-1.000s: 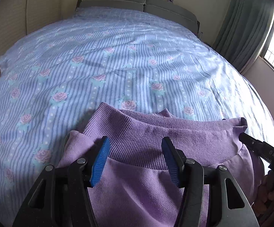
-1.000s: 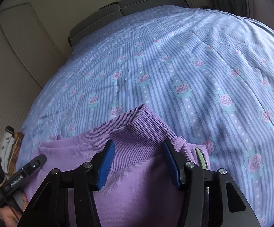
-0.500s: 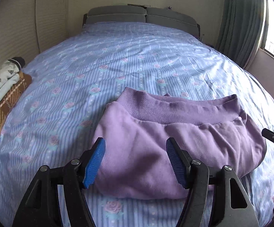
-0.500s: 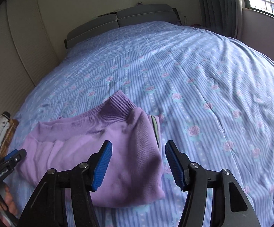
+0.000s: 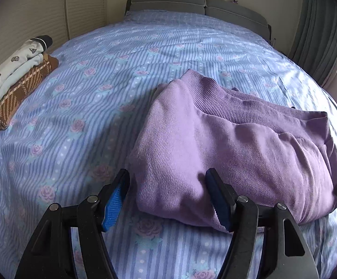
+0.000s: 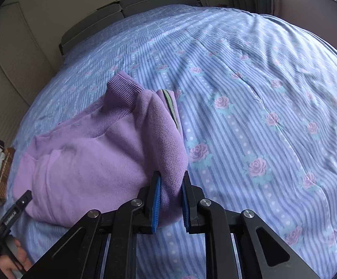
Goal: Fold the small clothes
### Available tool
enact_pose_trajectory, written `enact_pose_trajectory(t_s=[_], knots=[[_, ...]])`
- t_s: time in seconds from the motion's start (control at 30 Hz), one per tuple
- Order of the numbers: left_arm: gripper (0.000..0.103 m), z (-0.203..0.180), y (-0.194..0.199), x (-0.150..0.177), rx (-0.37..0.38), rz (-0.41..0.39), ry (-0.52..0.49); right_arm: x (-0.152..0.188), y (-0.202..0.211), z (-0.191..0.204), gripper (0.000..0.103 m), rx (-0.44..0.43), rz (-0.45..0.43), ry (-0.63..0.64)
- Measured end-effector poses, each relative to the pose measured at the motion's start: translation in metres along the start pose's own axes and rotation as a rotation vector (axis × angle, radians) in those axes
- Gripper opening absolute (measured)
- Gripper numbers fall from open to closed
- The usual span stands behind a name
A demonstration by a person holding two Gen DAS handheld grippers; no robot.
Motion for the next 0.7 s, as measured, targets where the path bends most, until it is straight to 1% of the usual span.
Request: enact_pose_trajectory(t_s=[0.07,0.1,0.13,0.2,0.27,0.33,0.4,0.43,0.5,0.6,0.7], knots=[[0.067,-0.001,0.003,-0.001,-0.001,-0.007,-0.001,-0.002,0.0,-0.001,0.019,0.005,0.0,0.004],[0.067,-0.001,0.006,-0.002,0.0,-0.011,0.002,-0.004,0.001,-0.002,0.023,-0.004,0.006,-0.008],[0.066,-0.002,0.011,-0.003,0.003,-0.02,0.008,-0.007,0.003,-0.005,0.031,0.001,0.008,-0.024],[0.066,-0.004,0.021,-0.006,0.016,-0.053,0.018,-0.013,0.012,-0.01,0.041,0.014,-0.021,-0.045],[0.066,-0.011,0.031,-0.01,0.041,-0.099,0.017,-0.018,0.025,-0.009,0.042,0.019,-0.07,-0.046],[0.068,-0.02,0.041,-0.015,0.084,-0.161,0.026,-0.021,0.037,-0.001,0.042,-0.025,-0.114,-0.035],[0.075,-0.027,0.042,-0.016,0.119,-0.188,0.03,-0.021,0.044,0.013,0.043,-0.067,-0.14,-0.005],[0.079,-0.03,0.04,-0.017,0.128,-0.187,0.025,-0.021,0.044,0.021,0.046,-0.085,-0.146,0.019],[0.081,-0.031,0.034,-0.017,0.121,-0.185,0.012,-0.018,0.041,0.035,0.048,-0.096,-0.149,0.066],[0.08,-0.025,0.027,-0.016,0.124,-0.165,0.018,-0.012,0.028,0.048,0.048,-0.087,-0.123,0.115],[0.08,-0.02,0.038,-0.018,0.104,-0.191,0.017,-0.003,0.017,0.05,0.048,-0.067,-0.091,0.126]])
Point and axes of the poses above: each gripper's, at about its wrist camera, not at the fingertips, and y roughly against the way its jaws point, z to its left, x to its underside, the point moved 9 cm from there along -y, roughly the way its jaws point, and after that the axes turned 10 degrees about x, right-handed, at the moved point
